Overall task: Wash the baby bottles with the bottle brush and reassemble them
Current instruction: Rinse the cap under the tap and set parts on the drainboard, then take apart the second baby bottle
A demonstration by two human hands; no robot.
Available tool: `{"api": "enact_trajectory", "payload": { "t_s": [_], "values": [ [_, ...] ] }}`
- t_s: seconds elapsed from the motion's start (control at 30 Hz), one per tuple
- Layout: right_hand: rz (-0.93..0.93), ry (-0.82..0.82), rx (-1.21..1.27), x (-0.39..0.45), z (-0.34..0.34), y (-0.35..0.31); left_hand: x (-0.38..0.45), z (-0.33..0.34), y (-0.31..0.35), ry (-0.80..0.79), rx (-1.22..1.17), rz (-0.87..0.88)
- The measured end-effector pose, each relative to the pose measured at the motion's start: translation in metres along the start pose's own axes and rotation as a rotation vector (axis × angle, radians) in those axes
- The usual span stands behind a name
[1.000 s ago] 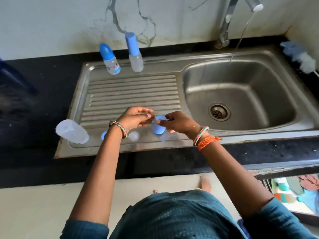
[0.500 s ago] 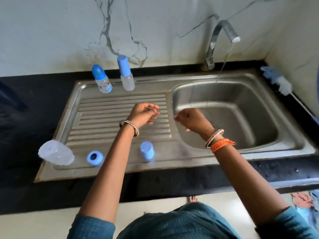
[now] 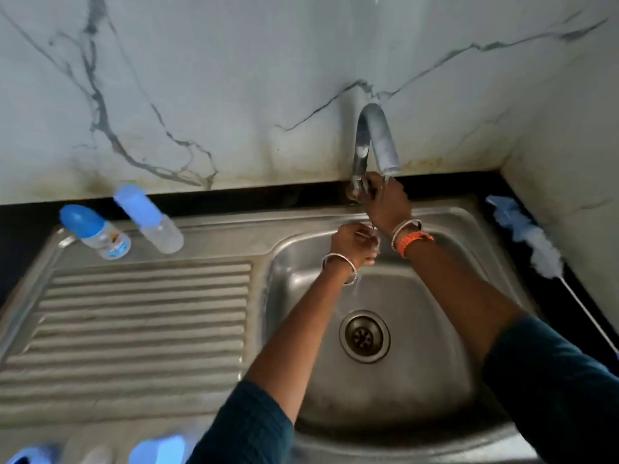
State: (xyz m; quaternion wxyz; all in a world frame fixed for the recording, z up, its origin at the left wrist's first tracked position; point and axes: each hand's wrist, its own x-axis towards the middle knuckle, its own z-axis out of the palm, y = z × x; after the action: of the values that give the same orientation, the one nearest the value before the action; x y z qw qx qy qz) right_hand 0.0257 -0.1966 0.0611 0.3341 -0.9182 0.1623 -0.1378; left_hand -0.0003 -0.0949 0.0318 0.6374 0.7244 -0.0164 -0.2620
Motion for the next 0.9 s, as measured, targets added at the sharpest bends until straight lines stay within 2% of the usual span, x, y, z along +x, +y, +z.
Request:
{"api": "enact_trajectory", "payload": {
  "t_s": [0.1,0.17,0.2,0.27,0.33,0.47,0.53,0.6,0.67,0.7,0.73,0.77,0.8,0.83,0.87,0.9],
  "values": [
    [0.041,0.009,0.026,0.015,0.012,0.003,0.018,0.018,-0.002,0.033,-0.040,0.006],
    [-0.022,0.050,0.015,0.017,0.009,0.008,0.022,0.023,-0.003,0.021,-0.069,-0.013],
    [-0.055,0.068,0.042,0.016,0.004,0.009,0.021,0.024,-0.004,0.009,-0.089,-0.029],
    [0.000,0.078,0.196,0.013,-0.008,0.005,0.016,0.026,-0.005,-0.001,-0.100,-0.068],
    [0.073,0.048,0.247,0.013,-0.014,0.002,0.007,0.027,-0.003,0.033,-0.138,-0.091],
    [0.107,-0.125,0.274,0.009,-0.030,-0.001,-0.012,0.020,0.000,0.065,-0.184,-0.087],
    [0.118,-0.150,0.307,-0.007,-0.043,-0.003,-0.023,0.014,0.005,0.083,-0.164,-0.052],
    [0.061,-0.065,0.270,-0.026,-0.054,-0.010,-0.033,0.007,0.015,0.142,-0.155,0.017],
    [-0.090,0.091,0.149,-0.055,-0.061,-0.019,-0.048,-0.002,0.019,0.161,-0.104,0.083],
    [-0.184,0.172,0.068,-0.075,-0.062,-0.023,-0.056,-0.007,0.018,0.116,-0.034,0.088],
    [-0.251,0.193,-0.015,-0.092,-0.055,-0.019,-0.063,-0.009,0.012,0.000,0.061,0.063],
    [-0.271,0.096,-0.109,-0.110,-0.047,-0.012,-0.072,-0.012,0.005,-0.210,0.347,-0.035],
    [-0.228,-0.141,-0.237,-0.129,-0.036,-0.003,-0.085,-0.015,-0.003,-0.363,0.642,-0.163],
    [-0.122,-0.460,-0.387,-0.147,-0.026,0.006,-0.092,-0.020,-0.017,-0.400,0.957,-0.235],
    [0.040,-0.745,-0.481,-0.164,-0.018,0.015,-0.097,-0.025,-0.032,-0.380,1.109,-0.239],
    [0.163,-0.850,-0.466,-0.178,-0.010,0.021,-0.108,-0.030,-0.039,-0.310,1.066,-0.158]
  ]
}}
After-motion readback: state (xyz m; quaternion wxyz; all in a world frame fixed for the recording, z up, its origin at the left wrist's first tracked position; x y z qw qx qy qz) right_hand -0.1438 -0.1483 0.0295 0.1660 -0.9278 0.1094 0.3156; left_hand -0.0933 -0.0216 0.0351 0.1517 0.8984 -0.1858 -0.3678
